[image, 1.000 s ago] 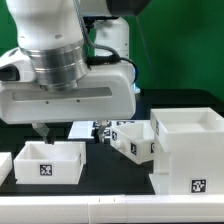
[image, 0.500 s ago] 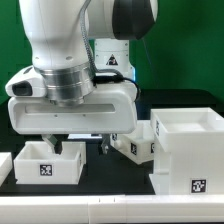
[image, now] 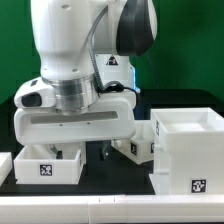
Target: Assemble drawer
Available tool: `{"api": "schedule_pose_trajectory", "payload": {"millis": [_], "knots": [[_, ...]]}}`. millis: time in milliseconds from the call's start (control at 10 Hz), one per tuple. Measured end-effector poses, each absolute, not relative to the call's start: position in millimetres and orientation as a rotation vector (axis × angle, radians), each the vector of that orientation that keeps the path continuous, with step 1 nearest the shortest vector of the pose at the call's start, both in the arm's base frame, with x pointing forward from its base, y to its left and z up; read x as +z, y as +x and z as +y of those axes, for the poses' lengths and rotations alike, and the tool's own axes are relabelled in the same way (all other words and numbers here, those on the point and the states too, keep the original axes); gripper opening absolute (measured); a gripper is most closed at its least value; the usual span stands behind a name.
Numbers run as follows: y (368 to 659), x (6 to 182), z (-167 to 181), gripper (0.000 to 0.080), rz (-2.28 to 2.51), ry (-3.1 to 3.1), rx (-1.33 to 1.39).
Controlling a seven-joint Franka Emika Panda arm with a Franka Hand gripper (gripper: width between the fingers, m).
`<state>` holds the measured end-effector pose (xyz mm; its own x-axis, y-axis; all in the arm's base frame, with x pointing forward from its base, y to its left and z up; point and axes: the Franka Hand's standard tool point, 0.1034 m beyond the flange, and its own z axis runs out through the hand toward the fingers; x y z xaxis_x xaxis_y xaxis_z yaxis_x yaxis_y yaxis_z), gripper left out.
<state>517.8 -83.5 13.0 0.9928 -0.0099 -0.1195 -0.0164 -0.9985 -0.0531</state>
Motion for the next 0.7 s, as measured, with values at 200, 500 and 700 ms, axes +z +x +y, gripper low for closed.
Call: {"api": "schedule_pose_trajectory", "payload": {"millis": [200,500,700], "knots": [[517.9,13.5,-83.0,0.0649,0.030,-3.076,0.194],[517.7,13.1,-82.8,0.0387,0.030,-3.076,0.195],[517.6,13.1,-82.8,0.0252,0.030,-3.076,0.195]]}}
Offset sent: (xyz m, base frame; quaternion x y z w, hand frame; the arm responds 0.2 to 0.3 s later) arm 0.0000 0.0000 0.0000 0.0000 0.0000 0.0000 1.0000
